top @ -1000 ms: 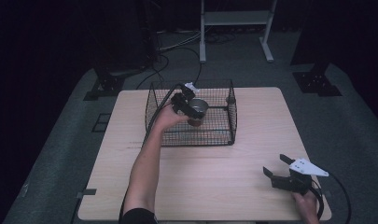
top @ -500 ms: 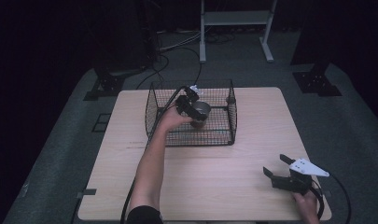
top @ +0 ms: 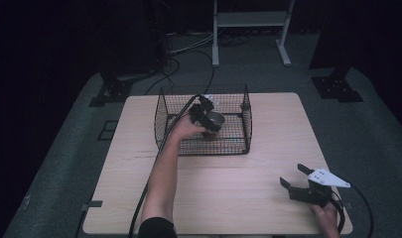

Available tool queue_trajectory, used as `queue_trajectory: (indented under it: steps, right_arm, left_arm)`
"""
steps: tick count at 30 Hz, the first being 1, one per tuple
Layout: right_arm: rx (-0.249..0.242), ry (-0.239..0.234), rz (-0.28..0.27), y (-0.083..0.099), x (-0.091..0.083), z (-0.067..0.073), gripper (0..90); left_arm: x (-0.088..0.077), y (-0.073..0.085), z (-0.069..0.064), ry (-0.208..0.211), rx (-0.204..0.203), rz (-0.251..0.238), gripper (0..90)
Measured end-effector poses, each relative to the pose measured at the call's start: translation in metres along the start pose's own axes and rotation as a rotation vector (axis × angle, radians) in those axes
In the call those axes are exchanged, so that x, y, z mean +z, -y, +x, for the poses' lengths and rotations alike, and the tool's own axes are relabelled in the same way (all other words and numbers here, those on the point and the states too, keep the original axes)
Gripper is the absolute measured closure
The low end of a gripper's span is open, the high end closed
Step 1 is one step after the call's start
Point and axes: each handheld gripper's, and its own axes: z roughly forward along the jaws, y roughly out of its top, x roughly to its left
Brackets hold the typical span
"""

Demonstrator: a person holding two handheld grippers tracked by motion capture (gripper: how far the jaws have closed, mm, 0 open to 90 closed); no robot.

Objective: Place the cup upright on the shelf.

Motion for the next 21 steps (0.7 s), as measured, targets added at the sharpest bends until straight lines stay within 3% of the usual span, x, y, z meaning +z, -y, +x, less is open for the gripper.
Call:
queue_trajectory:
  steps: [21]
  right_arm:
    - [0.008,-0.013,-0.009,0.0003,-0.0006,-0.0007,13.4]
  left_arm:
    - [-0.0029,0.0040,-0.0002,0.002,-0.008,0.043,17.1]
